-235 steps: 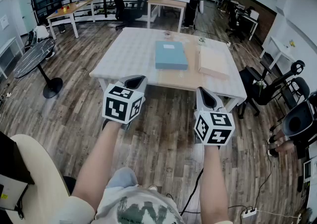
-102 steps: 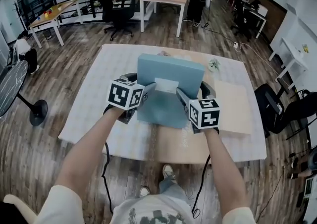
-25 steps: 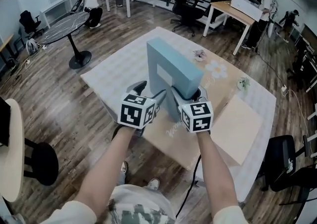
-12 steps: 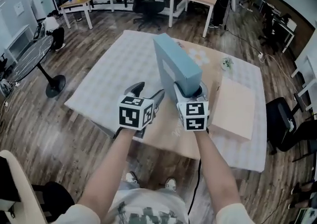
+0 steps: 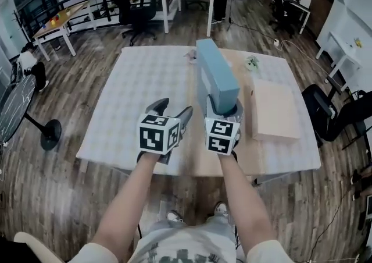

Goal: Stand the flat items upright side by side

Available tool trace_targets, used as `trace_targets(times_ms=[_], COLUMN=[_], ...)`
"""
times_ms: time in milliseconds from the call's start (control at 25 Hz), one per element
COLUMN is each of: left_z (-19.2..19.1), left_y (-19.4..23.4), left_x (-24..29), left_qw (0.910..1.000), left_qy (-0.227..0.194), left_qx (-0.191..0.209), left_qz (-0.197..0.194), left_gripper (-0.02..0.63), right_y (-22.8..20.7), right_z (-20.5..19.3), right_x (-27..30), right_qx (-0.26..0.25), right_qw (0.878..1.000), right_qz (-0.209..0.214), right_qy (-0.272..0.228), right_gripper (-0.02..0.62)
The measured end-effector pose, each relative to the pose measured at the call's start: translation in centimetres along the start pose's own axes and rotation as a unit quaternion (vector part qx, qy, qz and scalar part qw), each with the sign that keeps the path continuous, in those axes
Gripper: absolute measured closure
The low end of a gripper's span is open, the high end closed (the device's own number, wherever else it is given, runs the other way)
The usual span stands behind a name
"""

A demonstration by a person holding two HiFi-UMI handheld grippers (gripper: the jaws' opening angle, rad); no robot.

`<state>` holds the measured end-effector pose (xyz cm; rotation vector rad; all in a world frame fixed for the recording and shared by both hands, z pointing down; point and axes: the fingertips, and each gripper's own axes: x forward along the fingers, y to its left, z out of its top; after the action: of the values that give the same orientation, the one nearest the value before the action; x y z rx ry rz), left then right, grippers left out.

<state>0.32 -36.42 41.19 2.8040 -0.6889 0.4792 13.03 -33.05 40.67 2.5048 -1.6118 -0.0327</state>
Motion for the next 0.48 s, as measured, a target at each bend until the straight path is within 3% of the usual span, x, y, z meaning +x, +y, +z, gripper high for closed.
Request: trace_targets(times_ms=[240, 480], left_z=[-0.6, -0.7], left_y=[2.3, 2.8], left_x=[-0.5, -1.2], left_qw=[0.9996, 0.9993], left_qy=[0.01, 0.011], left_qx=[0.008, 0.016], left_qz=[-0.025, -0.032], left_gripper=[0.267, 0.267], right_y=[1.6, 3.1], right_z=[0.1, 0.2], right_x=[0.6, 0.5], right_qx=[0.034, 0.006], right_qw=[0.996, 0.996], right_qz=[-0.086, -0.091], right_qy=[0.002, 0.002], right_gripper=[0.308, 0.289])
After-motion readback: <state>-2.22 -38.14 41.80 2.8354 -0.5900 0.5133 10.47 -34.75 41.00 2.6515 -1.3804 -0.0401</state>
